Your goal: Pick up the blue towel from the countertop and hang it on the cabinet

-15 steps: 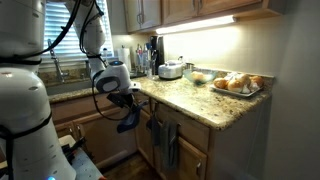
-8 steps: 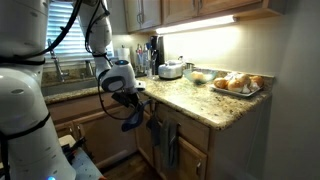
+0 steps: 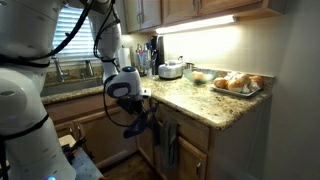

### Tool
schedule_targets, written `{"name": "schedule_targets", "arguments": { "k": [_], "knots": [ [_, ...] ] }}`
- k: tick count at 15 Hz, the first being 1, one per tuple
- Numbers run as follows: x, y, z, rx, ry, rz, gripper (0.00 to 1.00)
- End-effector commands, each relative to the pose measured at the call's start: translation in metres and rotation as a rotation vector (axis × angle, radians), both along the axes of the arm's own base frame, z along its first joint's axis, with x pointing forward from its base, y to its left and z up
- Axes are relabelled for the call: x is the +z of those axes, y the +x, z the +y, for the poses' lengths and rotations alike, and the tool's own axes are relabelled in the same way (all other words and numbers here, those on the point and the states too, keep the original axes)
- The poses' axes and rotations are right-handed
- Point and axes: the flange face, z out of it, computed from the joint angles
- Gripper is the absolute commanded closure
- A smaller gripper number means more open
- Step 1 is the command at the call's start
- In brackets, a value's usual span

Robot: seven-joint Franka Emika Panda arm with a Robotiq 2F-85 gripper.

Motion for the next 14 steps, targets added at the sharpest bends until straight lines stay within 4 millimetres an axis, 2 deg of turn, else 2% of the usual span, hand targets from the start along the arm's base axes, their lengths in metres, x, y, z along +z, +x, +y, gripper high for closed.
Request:
{"name": "schedule_targets", "arguments": {
  "k": [1,7,14],
  "knots": [
    [-0.009,0.006,-0.008,-0.008,0.022,0.004,0.95],
    [-0.006,0.011,-0.002,0.005,0.057,-0.008,0.95],
    [-0.014,0.008,-0.014,-0.040,0.081,0.010,0.95]
  ]
}}
